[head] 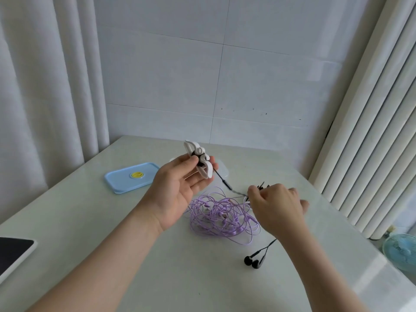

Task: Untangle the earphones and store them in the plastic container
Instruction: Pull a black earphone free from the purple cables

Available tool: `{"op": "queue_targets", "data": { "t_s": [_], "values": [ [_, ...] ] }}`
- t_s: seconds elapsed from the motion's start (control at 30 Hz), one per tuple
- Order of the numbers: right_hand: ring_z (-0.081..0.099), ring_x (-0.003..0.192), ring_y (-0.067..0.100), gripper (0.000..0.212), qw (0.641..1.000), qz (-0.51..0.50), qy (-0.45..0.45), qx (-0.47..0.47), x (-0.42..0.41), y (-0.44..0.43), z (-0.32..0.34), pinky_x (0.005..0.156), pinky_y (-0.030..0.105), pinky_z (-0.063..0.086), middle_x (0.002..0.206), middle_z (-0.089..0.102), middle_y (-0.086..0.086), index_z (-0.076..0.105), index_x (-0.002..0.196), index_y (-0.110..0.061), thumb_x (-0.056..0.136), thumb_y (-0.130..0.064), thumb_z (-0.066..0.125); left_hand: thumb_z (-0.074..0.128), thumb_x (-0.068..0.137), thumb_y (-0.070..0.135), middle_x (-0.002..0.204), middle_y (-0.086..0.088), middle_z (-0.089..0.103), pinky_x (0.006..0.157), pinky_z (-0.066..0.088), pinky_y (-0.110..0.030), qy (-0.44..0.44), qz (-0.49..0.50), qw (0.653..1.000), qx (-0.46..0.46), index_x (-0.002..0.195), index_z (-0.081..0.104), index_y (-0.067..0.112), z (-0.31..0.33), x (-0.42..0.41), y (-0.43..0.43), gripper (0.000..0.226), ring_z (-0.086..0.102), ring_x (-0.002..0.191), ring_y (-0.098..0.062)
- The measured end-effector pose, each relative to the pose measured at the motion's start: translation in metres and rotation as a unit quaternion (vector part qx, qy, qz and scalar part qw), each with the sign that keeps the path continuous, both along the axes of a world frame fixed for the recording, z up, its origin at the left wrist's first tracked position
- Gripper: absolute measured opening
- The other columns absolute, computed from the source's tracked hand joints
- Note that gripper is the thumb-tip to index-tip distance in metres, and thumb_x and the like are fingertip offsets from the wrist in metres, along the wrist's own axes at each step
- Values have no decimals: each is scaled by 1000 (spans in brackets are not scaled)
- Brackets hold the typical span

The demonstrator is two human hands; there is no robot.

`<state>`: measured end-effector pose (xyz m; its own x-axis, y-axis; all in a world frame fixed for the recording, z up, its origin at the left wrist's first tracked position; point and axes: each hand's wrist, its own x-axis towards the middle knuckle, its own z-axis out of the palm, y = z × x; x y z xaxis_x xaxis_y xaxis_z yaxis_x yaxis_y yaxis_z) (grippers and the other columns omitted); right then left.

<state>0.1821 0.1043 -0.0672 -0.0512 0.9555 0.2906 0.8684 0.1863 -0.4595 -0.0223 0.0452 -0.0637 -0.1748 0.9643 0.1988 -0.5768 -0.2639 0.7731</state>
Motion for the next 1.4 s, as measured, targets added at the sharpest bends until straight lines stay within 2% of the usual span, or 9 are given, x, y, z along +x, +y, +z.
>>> {"op": "queue_targets", "data": {
  "t_s": [0.1,0.2,0.4,0.5,0.73,0.8,1.03,1.17,1.4],
  "values": [
    [45,117,21,34,993,61,-8,96,-5,-7,-4,99,36,27,90,69,-12,68,70,-18,96,-23,47,53,105,13,119,-19,75,97,61,-38,60,4,998,-10,121,66,-1,-1,4,-1,24,70,123,-35],
    [63,111,4,35,953,203,202,100,-14,-16,-2,97,26,45,120,70,-16,70,127,-24,99,-18,50,60,101,15,125,-23,73,104,56,-40,98,-2,995,-12,121,68,1,1,8,-3,26,71,119,-31],
    [77,72,25,27,852,298,417,-106,-26,-31,1,69,41,64,99,79,7,65,126,-18,103,-5,59,68,94,26,124,-15,76,95,42,-42,151,36,988,-10,112,73,16,2,11,-4,21,70,109,-21],
    [55,50,21,9,868,287,397,-86,-25,-27,-1,53,33,49,85,78,8,66,109,-12,106,-9,59,68,93,28,125,-15,75,91,44,-39,132,45,990,-8,115,70,12,2,10,-3,27,70,102,-20],
    [48,49,19,16,893,359,265,-52,-24,-29,-7,53,39,45,53,63,8,78,89,-21,101,-27,69,77,90,31,114,-15,79,98,54,-45,167,98,981,-29,115,70,10,-4,9,1,33,73,111,-32],
    [41,51,20,10,888,362,282,-44,-21,-28,-6,53,37,41,52,52,15,80,93,-23,97,-20,72,75,95,23,107,-12,81,97,60,-48,208,117,971,-29,119,67,9,-4,8,0,29,76,106,-35],
    [31,44,11,18,895,328,300,45,-12,-21,0,48,21,28,46,41,-8,79,84,-17,99,-16,70,72,100,23,100,-7,81,87,62,-43,340,106,934,-9,118,65,20,-8,10,0,20,78,96,-26],
    [43,46,14,16,927,254,160,224,-13,-12,-7,54,16,29,45,44,-9,76,81,-22,97,-25,74,69,100,33,98,-5,77,88,61,-41,426,88,900,26,122,65,25,-13,12,1,23,75,91,-23],
    [42,53,10,20,914,230,99,319,-7,-1,-10,49,33,44,64,39,-17,76,85,-20,84,-34,89,52,111,30,103,8,73,98,55,-44,559,88,825,23,125,63,32,-21,12,1,18,68,99,-13]
  ]
}}
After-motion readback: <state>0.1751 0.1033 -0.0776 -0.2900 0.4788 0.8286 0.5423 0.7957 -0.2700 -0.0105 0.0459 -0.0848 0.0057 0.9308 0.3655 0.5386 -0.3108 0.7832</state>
